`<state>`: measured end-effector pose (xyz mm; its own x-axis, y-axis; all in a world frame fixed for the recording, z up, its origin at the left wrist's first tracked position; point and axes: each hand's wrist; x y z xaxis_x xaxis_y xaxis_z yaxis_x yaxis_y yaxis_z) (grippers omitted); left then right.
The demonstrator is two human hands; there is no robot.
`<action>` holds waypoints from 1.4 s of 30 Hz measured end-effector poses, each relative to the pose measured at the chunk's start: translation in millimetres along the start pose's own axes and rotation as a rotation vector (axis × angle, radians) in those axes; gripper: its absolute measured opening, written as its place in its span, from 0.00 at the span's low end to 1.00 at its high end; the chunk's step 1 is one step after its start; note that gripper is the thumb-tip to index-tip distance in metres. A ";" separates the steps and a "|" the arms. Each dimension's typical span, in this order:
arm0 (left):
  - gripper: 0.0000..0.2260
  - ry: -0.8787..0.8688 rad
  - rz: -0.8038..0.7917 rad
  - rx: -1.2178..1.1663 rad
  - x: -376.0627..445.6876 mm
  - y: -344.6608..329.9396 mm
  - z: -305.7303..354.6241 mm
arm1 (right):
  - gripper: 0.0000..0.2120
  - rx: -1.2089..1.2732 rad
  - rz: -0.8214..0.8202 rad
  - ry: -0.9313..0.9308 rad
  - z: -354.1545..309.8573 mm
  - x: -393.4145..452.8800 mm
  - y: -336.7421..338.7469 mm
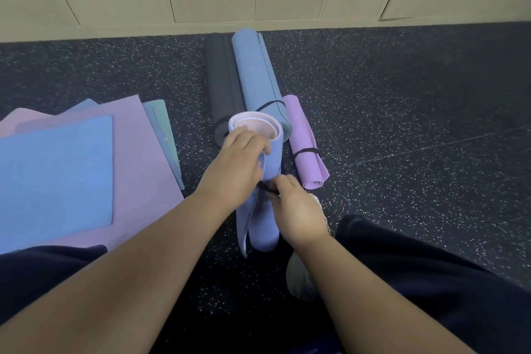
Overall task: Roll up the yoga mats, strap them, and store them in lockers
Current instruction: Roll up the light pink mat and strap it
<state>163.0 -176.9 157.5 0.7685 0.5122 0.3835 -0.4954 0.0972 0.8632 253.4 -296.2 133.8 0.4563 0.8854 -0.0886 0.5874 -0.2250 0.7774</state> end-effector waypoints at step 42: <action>0.08 0.175 0.185 -0.205 -31.7 74.4 10.3 | 0.07 0.262 -0.053 0.243 -57.7 -7.4 108.6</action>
<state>106.0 -194.7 213.0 0.5852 0.6747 0.4499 -0.7052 0.1495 0.6931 275.3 -303.7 254.8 0.2669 0.9624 0.0507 0.7715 -0.2449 0.5872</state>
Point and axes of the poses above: each hand's wrist, its own x-axis towards the middle knuckle, its own y-axis out of the back of the hand, z = x × y, and after that the axes turned 8 degrees about x, right-handed
